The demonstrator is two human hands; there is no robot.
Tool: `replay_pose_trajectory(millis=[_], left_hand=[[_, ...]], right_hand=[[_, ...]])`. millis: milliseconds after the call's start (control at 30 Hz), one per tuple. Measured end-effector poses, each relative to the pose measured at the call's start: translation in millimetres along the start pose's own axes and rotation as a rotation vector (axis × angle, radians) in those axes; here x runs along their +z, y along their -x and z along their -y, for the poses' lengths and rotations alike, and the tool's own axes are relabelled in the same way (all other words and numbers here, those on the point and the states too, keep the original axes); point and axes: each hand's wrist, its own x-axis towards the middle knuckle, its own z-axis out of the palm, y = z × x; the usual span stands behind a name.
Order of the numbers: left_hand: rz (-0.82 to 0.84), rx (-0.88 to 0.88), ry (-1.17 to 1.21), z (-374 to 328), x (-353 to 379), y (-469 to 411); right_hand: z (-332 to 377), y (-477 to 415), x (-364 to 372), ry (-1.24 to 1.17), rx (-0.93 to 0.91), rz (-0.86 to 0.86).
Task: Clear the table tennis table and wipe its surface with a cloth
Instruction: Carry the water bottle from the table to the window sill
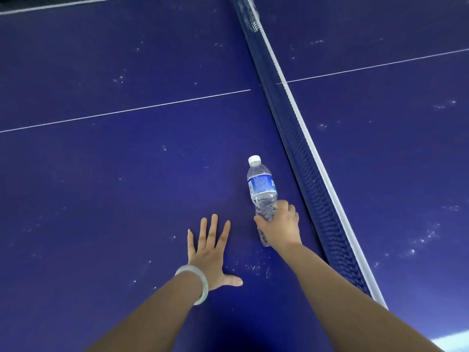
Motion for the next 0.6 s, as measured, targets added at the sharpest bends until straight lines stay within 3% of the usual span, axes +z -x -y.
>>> replay_pose_trajectory(millis=[400,600], left_hand=[[-0.004,-0.011,0.02,-0.6,3.1,-0.7],[-0.042,0.029,0.028,2.4,3.0,0.8]], right_hand=[[-42.4,74.0,14.5,-0.303,0.205,-0.062],[-41.7,127.4,30.1,-0.468,0.224,-0.206]])
